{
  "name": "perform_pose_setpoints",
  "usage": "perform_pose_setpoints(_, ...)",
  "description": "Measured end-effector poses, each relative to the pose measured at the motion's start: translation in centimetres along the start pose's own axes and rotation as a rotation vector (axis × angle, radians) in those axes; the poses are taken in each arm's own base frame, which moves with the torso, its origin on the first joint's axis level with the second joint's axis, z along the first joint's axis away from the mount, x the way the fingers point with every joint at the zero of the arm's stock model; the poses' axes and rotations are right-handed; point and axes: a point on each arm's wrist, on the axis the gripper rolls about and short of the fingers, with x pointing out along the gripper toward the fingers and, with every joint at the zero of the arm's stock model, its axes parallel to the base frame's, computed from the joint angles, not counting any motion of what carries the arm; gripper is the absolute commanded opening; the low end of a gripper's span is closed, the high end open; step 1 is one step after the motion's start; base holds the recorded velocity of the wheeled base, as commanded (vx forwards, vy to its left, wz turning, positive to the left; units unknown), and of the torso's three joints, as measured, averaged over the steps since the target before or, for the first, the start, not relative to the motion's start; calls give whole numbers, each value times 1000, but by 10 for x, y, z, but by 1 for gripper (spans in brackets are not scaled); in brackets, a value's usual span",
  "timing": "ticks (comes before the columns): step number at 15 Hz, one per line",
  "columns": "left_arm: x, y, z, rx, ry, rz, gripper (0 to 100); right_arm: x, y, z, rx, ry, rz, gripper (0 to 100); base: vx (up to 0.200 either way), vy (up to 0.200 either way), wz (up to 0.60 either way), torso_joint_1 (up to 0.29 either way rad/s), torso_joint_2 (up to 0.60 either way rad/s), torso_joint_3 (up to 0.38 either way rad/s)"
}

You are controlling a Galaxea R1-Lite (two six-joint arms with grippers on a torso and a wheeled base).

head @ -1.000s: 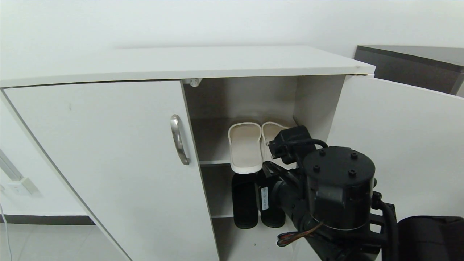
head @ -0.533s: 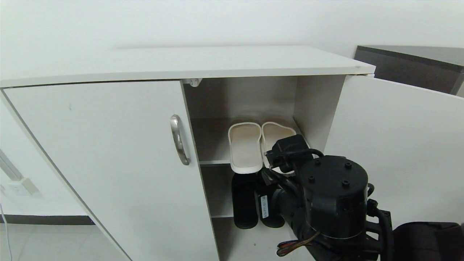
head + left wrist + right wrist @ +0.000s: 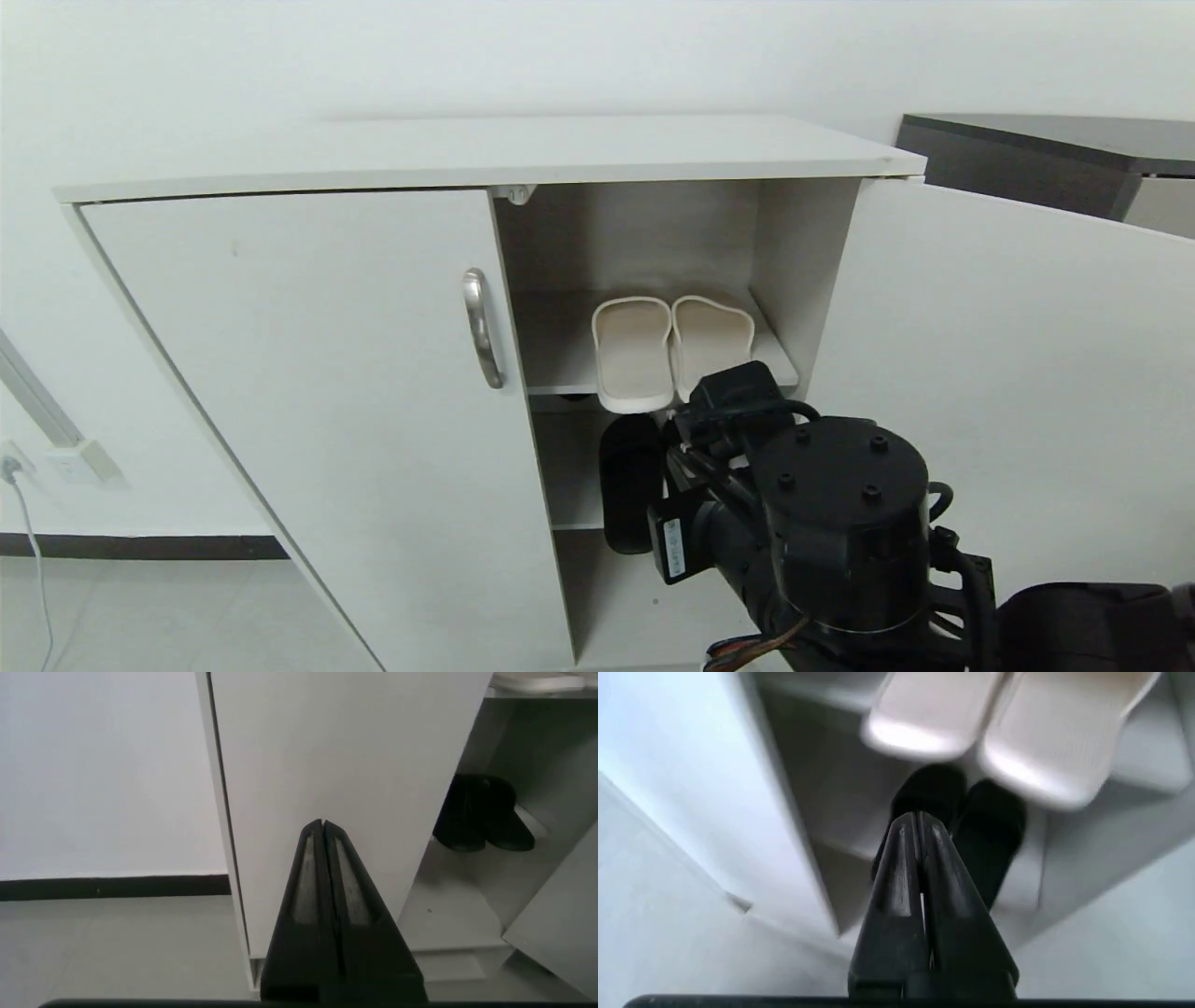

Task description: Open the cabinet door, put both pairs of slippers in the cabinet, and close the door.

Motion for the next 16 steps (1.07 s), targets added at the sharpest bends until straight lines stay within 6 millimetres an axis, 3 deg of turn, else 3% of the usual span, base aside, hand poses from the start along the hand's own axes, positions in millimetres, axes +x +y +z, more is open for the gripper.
perform_pose_setpoints(6,0,0,0,0,1,0,0,3,-1,-11,-16,27,8,0,-200,0,0,1,4,4)
perform_pose_setpoints(11,0,0,0,0,0,0,0,19,-8,-17,3,18,-6,0,-200,0,0,0,5,0)
perform_pose_setpoints(16,0,0,0,0,0,0,0,37,-20,-27,22,11,-4,0,0,0,0,0,0,0)
